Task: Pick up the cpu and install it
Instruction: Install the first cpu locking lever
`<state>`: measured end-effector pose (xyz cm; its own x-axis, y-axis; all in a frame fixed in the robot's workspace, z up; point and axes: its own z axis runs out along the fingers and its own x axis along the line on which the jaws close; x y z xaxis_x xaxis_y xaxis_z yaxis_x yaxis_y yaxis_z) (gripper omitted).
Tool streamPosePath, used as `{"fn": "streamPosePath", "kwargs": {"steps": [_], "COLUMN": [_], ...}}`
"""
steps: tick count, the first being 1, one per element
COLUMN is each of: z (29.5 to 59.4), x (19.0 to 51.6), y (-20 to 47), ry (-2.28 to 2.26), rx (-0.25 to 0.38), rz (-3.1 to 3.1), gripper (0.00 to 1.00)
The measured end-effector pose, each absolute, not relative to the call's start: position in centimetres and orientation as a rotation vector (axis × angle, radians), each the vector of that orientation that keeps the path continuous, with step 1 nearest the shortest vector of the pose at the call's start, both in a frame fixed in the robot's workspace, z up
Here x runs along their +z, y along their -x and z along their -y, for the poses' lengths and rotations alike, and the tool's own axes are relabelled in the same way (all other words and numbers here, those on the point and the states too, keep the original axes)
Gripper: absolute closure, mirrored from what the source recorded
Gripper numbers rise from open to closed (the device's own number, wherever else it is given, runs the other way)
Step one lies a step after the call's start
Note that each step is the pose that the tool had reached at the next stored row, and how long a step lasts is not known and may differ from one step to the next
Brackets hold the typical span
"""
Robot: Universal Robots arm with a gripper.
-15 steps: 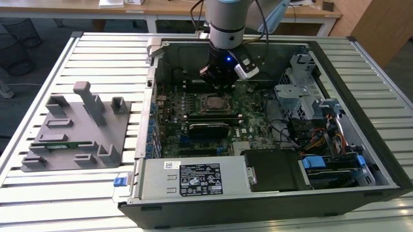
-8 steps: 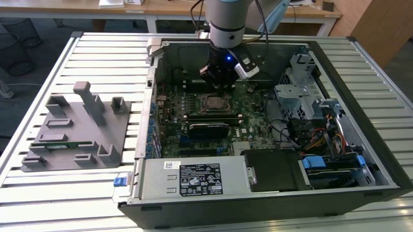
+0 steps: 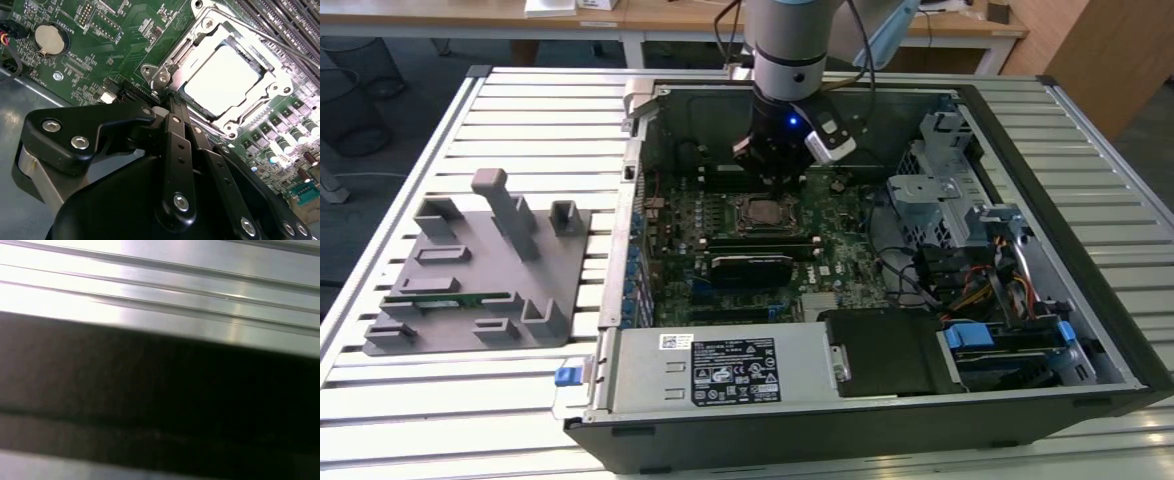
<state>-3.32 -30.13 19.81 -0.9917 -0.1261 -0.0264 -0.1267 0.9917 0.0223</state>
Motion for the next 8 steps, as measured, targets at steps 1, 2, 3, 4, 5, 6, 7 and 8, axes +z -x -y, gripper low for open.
{"fn": "streamPosePath", "kwargs": {"steps": [1,2,3,4,5,6,7,8], "z": [30.14,30.14,30.13,30.12,30.12,30.12,30.10,30.06], "x": [19.75,19.69,19.63,19.58,19.56,19.55,19.54,19.53], "y": [3.31,3.30,3.29,3.28,3.28,3.28,3.27,3.26], "ry": [0.198,0.198,0.198,0.198,0.198,0.197,0.197,0.198], "rx": [0.033,0.029,0.027,0.026,0.025,0.024,0.024,0.024], "rz": [-3.110,-3.111,-3.111,-3.111,-3.111,-3.111,-3.111,-3.111], "gripper": [0.89,0.89,0.89,0.89,0.89,0.89,0.89,0.89]}}
